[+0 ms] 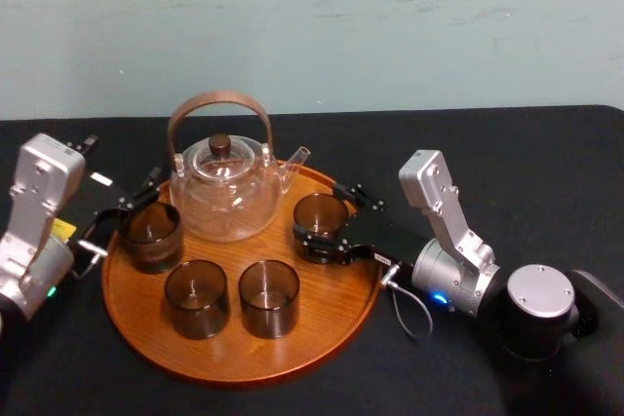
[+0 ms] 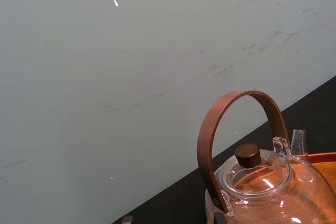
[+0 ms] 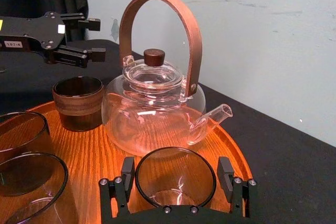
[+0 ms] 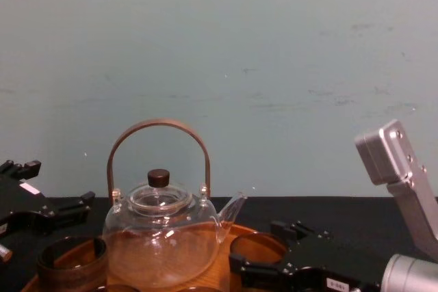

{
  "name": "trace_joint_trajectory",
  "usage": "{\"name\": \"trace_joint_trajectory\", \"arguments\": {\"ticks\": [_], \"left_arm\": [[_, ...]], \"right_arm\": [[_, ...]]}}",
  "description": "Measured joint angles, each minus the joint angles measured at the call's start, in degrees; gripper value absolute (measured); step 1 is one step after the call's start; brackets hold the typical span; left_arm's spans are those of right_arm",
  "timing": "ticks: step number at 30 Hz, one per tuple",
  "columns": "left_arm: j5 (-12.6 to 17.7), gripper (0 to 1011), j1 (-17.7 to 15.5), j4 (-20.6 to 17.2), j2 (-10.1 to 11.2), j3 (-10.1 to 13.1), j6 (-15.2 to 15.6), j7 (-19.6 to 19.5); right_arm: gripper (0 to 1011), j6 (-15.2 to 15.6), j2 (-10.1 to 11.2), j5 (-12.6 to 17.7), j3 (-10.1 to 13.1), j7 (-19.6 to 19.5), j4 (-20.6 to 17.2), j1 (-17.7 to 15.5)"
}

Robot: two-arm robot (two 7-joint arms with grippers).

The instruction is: Pick up the glass from the table and place it on the tray.

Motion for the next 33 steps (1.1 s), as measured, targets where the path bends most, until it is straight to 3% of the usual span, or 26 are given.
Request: {"name": "trace_joint_trajectory", "arguments": {"ticks": [10, 18, 24, 33], "left_arm": [[0.00, 1001, 0.00, 0.00, 0.00, 0.00, 0.00, 0.00], [0.00, 1001, 0.00, 0.00, 0.00, 0.00, 0.00, 0.00], [0.00, 1001, 0.00, 0.00, 0.00, 0.00, 0.00, 0.00], [0.00, 1001, 0.00, 0.00, 0.00, 0.00, 0.00, 0.00]], "right_arm": [[1002, -0.22, 0.31, 0.70, 0.32, 0.75, -0.59, -0.23], [1002, -1.29, 2.07, 1.66, 1.71, 0.53, -5.54, -2.11], [1002, -2.60, 4.30, 3.17, 4.10, -0.49, -11.23, -4.93], [1002, -3.39, 7.27, 3.97, 8.31, -3.60, -15.37, -8.77]]}}
